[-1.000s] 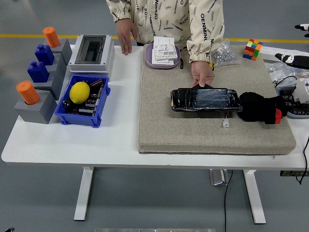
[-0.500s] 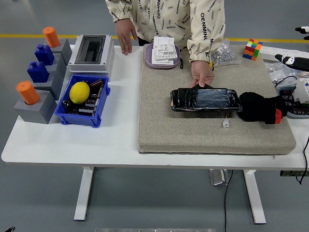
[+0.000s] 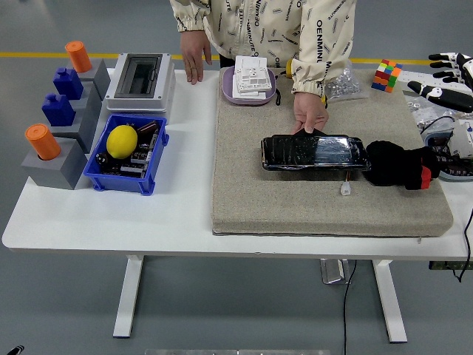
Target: Pick the rag up,wipe the panel,place it on the desk
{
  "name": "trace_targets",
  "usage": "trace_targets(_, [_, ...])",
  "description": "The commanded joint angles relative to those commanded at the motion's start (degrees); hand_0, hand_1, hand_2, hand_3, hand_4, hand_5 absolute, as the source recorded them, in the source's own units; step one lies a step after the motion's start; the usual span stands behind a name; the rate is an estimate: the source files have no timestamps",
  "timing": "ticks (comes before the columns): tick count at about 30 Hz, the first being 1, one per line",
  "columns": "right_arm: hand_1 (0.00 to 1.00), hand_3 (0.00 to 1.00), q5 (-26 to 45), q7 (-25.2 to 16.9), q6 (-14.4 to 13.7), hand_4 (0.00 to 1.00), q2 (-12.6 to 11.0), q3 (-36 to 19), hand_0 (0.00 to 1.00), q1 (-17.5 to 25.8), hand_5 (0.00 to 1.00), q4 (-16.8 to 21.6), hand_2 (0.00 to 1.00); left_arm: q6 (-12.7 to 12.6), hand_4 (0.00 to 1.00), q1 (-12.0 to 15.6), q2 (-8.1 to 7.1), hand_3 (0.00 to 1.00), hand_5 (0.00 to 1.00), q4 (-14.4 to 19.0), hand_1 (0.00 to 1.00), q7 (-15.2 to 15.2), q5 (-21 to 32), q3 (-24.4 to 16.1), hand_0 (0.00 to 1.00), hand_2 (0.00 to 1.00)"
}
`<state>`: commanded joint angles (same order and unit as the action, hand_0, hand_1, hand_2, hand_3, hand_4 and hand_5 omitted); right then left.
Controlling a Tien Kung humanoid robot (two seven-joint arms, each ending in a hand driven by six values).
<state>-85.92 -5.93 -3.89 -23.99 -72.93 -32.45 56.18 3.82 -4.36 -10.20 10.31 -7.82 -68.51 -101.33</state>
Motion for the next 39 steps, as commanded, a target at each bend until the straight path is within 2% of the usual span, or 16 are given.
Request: trace_targets(39, [0.684, 0.773, -1.3, -0.2, -0.7, 0.998, -0.1, -1.6, 0.732, 0.3, 0.454, -0.2, 0.749, -0.1, 0.689, 0.1, 0.07, 0.624, 0.572, 0.0, 0.716, -0.1, 0.0, -0.2, 0.723, 0.767])
